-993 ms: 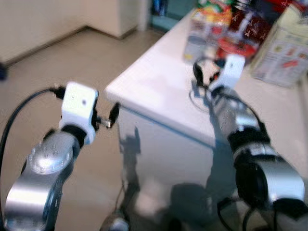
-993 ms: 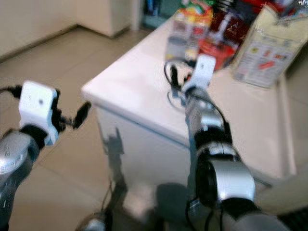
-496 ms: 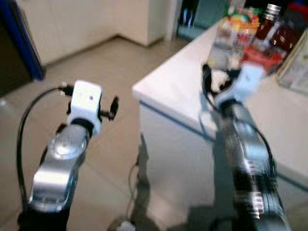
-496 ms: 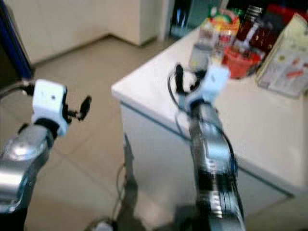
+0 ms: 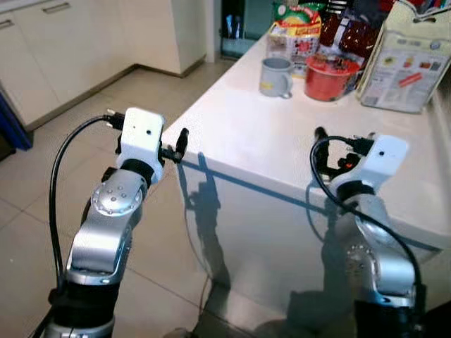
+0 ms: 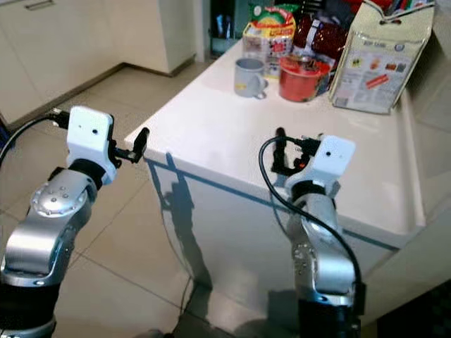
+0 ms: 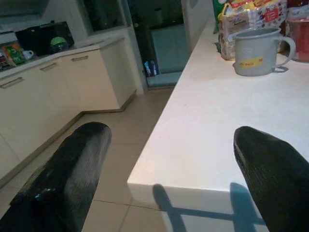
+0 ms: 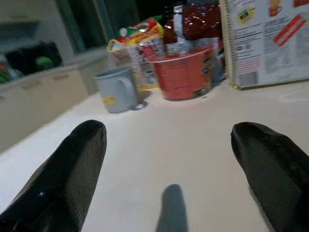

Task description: Setting the table

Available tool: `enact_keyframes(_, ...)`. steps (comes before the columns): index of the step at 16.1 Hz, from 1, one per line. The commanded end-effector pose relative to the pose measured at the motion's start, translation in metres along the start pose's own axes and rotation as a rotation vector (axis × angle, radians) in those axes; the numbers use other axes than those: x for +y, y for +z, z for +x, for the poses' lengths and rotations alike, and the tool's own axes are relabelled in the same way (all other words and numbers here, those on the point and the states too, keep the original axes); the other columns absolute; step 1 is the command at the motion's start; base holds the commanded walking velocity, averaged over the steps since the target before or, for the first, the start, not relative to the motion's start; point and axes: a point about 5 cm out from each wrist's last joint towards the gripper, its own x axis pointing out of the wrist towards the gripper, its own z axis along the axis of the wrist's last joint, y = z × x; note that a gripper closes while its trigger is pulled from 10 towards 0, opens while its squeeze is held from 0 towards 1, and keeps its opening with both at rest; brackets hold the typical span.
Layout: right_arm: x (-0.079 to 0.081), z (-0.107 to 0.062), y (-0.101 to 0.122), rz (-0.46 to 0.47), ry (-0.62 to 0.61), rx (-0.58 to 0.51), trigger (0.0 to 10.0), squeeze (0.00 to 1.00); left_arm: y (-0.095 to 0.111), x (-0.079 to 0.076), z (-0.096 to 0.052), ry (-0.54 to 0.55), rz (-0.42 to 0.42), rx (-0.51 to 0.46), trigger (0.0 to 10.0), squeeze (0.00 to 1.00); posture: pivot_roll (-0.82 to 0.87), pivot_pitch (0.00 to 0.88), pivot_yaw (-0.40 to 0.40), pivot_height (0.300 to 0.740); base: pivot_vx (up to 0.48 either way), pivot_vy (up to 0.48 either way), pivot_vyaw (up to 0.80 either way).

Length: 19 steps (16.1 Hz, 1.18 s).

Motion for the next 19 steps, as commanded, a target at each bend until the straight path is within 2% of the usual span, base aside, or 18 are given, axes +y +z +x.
enact_keyframes(1, 0.009, 0.002, 0.008, -0.01, 0.022, -0.016, 10.0, 0.0, 0.001, 0.004, 0.0, 0.012, 0.003, -0.009, 10.0, 0.0, 0.02, 0.0, 0.02, 0.74, 0.375, 0.0, 0.57)
enact_keyframes(3, 0.012, 0.004, 0.01, -0.025, 0.029, -0.01, 10.0, 0.0, 0.001, 0.004, -0.001, 0.012, 0.001, -0.022, 10.0, 0.0, 0.03, 0.0, 0.012, 0.74, 0.405, 0.0, 0.8)
enact_keyframes(10, 0.01, 0.005, 0.018, -0.005, -0.025, -0.037, 10.0, 0.0, 0.002, -0.001, 0.005, -0.035, 0.022, -0.047, 10.0, 0.0, 0.01, 0.0, 0.026, 0.74, 0.406, 0.0, 0.0)
enact_keyframes(14, 0.006, 0.004, 0.024, -0.025, -0.033, -0.059, 10.0, 0.0, 0.002, -0.003, 0.008, -0.054, 0.019, -0.059, 10.0, 0.0, -0.01, 0.0, 0.035, 0.74, 0.403, 0.0, -0.66)
enact_keyframes(17, 0.005, 0.005, 0.027, -0.038, -0.037, -0.071, 10.0, 0.0, 0.002, -0.006, 0.009, -0.064, 0.016, -0.066, 10.0, 0.0, -0.02, 0.0, 0.033, 0.74, 0.37, 0.0, 0.0)
enact_keyframes(19, 0.005, 0.005, 0.028, -0.041, -0.034, -0.069, 10.0, 0.0, 0.001, -0.008, 0.01, -0.065, 0.008, -0.064, 10.0, 0.0, -0.02, 0.0, 0.026, 0.74, 0.0, 0.0, 0.0)
